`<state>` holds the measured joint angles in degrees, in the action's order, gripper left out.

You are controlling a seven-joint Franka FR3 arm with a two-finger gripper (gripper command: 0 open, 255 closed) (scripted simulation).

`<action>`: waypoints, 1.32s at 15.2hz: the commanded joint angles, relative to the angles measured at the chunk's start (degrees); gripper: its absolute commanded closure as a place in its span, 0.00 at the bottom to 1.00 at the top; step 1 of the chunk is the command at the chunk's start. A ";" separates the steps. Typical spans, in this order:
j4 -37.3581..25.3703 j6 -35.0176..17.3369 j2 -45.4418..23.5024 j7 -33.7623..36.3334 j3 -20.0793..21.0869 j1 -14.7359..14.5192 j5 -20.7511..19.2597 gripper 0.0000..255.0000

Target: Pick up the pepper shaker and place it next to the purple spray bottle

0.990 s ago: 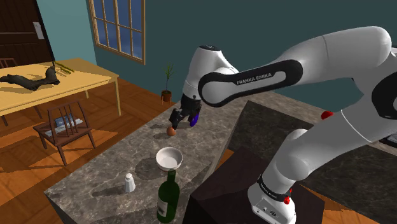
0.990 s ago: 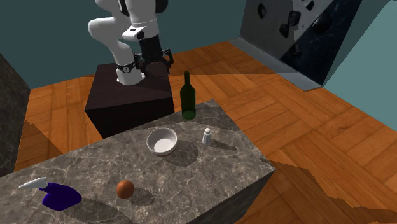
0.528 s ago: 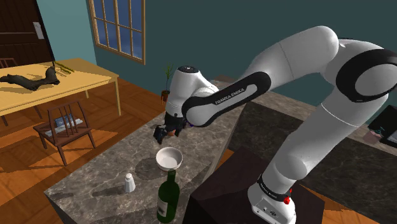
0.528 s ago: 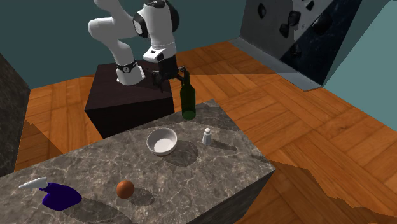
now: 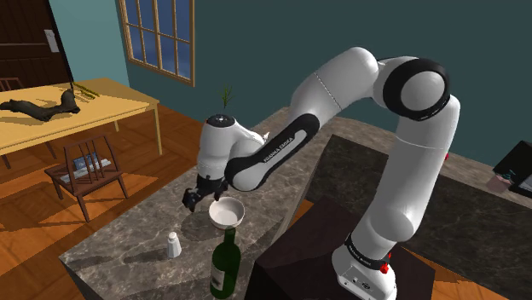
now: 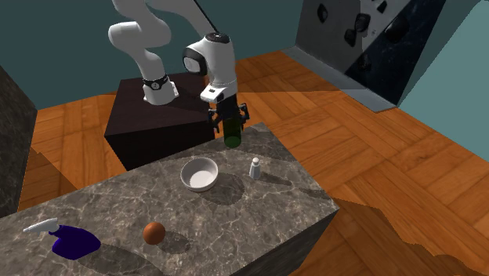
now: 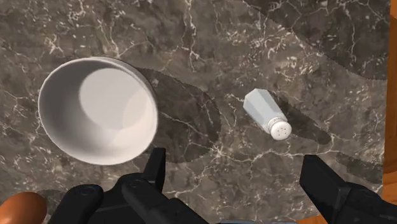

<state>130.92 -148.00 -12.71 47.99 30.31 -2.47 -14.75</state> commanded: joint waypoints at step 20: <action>-28.14 -3.90 -35.64 17.09 -13.21 -17.59 -15.81 0.00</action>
<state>103.30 -151.64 -47.62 65.04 17.35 -19.87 -30.39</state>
